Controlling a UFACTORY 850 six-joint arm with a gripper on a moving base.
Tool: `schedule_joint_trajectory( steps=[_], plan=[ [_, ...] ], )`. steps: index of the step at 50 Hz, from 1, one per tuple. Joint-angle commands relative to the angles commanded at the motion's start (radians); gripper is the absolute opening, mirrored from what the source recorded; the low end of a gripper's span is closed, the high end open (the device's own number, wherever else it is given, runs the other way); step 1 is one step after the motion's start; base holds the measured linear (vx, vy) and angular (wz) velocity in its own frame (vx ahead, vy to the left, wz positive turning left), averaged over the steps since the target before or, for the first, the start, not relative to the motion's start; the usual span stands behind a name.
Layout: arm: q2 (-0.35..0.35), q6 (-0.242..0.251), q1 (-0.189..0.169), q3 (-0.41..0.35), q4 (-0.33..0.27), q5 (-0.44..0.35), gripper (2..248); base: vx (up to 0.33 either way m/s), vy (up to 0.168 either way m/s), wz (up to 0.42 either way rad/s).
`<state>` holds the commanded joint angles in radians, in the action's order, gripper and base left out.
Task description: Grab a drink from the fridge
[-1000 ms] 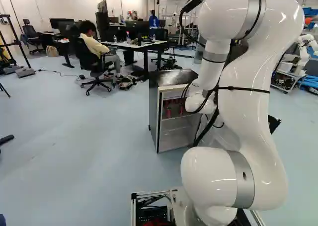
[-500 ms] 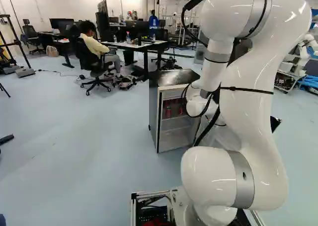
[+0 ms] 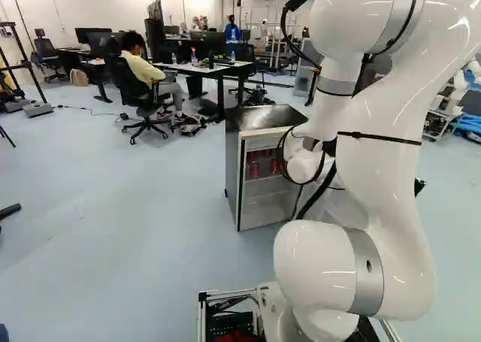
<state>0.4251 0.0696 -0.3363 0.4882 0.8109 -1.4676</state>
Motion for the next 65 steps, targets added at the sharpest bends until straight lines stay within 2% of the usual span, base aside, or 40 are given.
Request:
schedule_joint_trajectory(
  steps=[19,51,65],
  plan=[
    [-0.016,0.000,-0.020,-0.032,-0.200,-0.012,247,0.000,0.000,0.000],
    [0.069,0.000,-0.022,-0.021,-0.536,-0.032,247,0.000,0.000,0.000],
    [0.090,0.000,-0.029,-0.041,-0.683,-0.040,247,0.000,0.000,0.000]
  ],
)
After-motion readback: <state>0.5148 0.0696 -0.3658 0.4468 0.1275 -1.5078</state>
